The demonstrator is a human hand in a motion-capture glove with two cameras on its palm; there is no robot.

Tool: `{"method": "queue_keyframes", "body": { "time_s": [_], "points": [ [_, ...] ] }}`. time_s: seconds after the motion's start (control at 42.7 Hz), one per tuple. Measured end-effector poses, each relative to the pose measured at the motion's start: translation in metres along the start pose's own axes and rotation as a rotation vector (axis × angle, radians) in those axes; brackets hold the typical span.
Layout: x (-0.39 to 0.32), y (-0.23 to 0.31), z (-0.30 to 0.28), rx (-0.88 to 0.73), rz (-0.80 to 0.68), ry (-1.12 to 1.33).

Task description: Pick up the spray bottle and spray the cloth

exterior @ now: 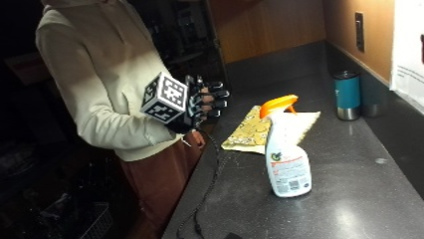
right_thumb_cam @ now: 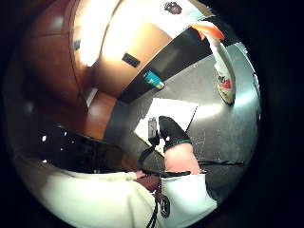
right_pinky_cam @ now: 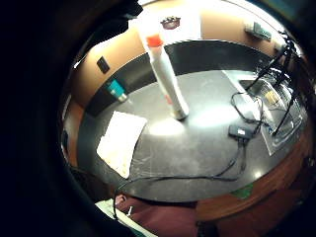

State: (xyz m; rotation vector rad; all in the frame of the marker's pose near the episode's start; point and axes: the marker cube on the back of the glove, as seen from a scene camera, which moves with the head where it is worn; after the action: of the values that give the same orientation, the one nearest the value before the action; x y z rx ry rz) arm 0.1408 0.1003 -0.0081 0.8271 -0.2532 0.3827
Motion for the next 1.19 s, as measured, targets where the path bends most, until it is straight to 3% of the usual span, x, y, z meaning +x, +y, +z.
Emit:
{"method": "queue_keyframes", "body": {
  "time_s": [0.843, 1.194],
  "points": [
    [0.043, -0.031, 0.021, 0.063, 0.167, -0.146],
    [0.063, -0.058, 0.051, 0.079, 0.302, -0.321]
  ]
}}
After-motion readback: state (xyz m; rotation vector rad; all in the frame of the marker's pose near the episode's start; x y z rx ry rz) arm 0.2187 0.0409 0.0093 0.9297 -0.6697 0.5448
